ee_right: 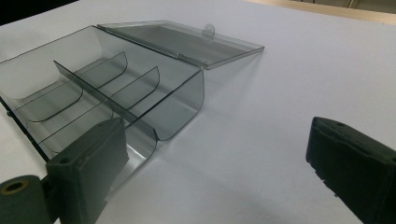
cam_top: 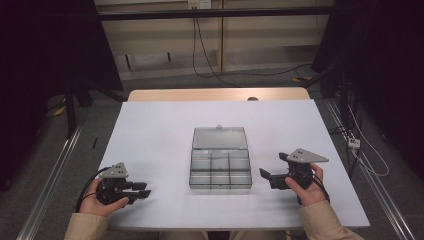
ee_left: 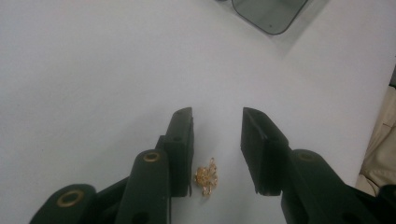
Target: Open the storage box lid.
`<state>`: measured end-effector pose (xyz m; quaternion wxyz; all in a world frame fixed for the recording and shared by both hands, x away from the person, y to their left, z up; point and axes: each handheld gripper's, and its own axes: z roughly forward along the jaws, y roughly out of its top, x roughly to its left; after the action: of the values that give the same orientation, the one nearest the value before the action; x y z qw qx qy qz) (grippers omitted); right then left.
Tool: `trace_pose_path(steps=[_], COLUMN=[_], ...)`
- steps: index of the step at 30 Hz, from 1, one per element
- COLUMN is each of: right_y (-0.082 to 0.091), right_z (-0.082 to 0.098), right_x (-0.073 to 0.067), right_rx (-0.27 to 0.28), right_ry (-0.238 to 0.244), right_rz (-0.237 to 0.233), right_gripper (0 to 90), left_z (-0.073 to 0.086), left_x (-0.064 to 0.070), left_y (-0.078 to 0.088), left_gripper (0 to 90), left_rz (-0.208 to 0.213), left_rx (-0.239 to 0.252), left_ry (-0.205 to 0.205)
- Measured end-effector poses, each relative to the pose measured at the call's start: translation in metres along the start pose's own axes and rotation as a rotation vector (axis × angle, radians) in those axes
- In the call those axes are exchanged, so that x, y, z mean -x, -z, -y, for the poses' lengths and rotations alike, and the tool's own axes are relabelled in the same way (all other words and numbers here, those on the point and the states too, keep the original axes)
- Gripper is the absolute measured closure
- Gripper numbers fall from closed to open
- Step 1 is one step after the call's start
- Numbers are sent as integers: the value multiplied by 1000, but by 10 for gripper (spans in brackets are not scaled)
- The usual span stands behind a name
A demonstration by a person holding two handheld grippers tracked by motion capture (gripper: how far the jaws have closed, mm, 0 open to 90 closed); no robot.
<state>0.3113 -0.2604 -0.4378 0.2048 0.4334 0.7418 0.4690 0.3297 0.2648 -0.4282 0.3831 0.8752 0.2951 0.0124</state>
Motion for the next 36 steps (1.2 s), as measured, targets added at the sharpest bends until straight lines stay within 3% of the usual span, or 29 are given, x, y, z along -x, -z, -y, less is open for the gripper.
trace_pose_path(steps=[23,30,36], right_y=[0,0,0], right_z=[-1,-2,-2], right_x=[2,2,2], right_rx=[4,6,5], right_ry=[-2,-4,-3], right_rz=[0,0,-2], right_gripper=[51,51,51], left_z=[4,4,3], left_x=[-2,-2,-5], left_y=[-8,-8,-10], left_gripper=[820,883,900], left_rz=[-14,-3,10], left_rx=[-78,-81,-49], left_ry=[6,17,41])
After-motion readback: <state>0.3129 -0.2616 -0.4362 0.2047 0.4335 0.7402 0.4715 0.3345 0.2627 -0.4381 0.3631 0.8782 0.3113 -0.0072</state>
